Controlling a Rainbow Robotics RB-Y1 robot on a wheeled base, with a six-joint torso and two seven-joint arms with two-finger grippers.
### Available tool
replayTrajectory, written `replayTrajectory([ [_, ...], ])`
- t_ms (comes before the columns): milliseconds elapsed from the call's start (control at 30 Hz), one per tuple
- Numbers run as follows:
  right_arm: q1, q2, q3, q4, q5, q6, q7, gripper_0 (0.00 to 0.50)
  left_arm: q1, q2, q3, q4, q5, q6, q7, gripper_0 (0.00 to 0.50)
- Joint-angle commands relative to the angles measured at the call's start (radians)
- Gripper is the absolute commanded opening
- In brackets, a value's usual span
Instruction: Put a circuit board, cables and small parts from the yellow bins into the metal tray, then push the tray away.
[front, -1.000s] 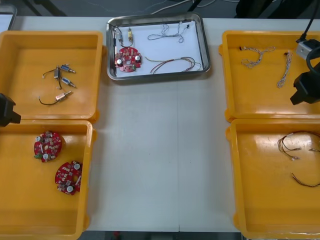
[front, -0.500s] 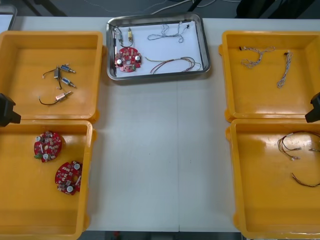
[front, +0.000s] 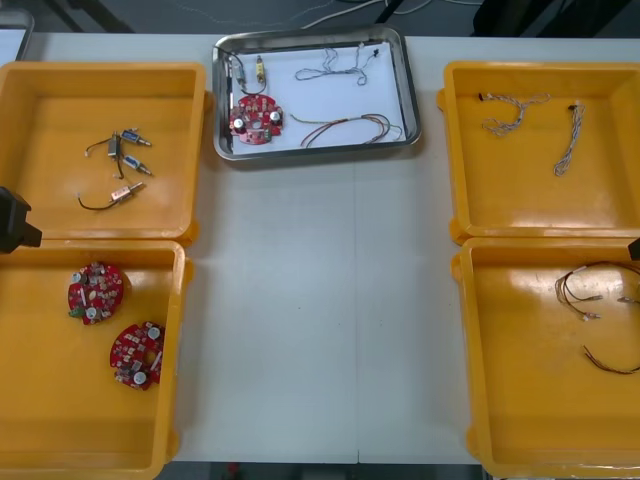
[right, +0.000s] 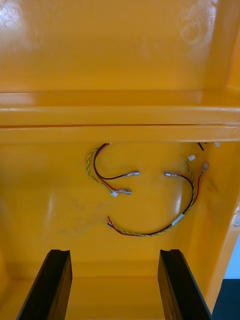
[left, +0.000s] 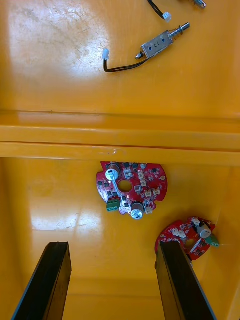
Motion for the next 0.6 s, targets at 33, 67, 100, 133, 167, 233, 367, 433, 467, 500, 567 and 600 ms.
replayTrajectory([
  [33, 0.009, 0.028, -0.041, -0.035, 0.012, 0.019, -0.073, 0.5, 0.02, 0.045, 0.033, -0.029, -0.003, 0.006, -0.087, 0.5],
  [67, 0.009, 0.034, -0.047, -0.035, 0.012, 0.022, -0.074, 0.5, 0.02, 0.045, 0.033, -0.029, -0.003, 0.006, -0.087, 0.5],
  [100, 0.009, 0.042, -0.054, -0.035, 0.012, 0.027, -0.076, 0.5, 0.02, 0.045, 0.033, -0.029, -0.003, 0.006, -0.087, 0.5],
  [133, 0.009, 0.043, -0.055, -0.035, 0.015, 0.03, -0.076, 0.5, 0.02, 0.045, 0.033, -0.029, -0.003, 0.006, -0.087, 0.5],
  [167, 0.009, 0.045, -0.055, -0.037, 0.019, 0.031, -0.076, 0.5, 0.02, 0.045, 0.033, -0.029, -0.003, 0.006, -0.087, 0.5],
  [233, 0.009, 0.05, -0.055, -0.04, 0.025, 0.034, -0.076, 0.5, 0.02, 0.045, 0.033, -0.029, -0.003, 0.006, -0.087, 0.5],
  [367, 0.009, 0.051, -0.055, -0.044, 0.029, 0.036, -0.068, 0.5, 0.02, 0.045, 0.033, -0.029, -0.003, 0.006, -0.087, 0.5],
  [433, 0.009, 0.051, -0.058, -0.047, 0.028, 0.036, -0.067, 0.5, 0.02, 0.045, 0.033, -0.029, -0.003, 0.006, -0.087, 0.5],
  [467, 0.009, 0.051, -0.058, -0.047, 0.028, 0.036, -0.067, 0.5, 0.02, 0.045, 0.033, -0.029, -0.003, 0.006, -0.087, 0.5],
  [500, 0.009, 0.051, -0.058, -0.047, 0.028, 0.036, -0.067, 0.5, 0.02, 0.045, 0.033, -0.029, -0.003, 0.006, -0.087, 0.5],
  [567, 0.009, 0.051, -0.058, -0.047, 0.028, 0.036, -0.067, 0.5, 0.02, 0.045, 0.033, -0.029, -0.003, 0.006, -0.087, 0.5],
  [600, 0.009, 0.051, -0.058, -0.047, 0.028, 0.036, -0.067, 0.5, 0.02, 0.045, 0.033, -0.029, -0.003, 0.006, -0.087, 0.5],
])
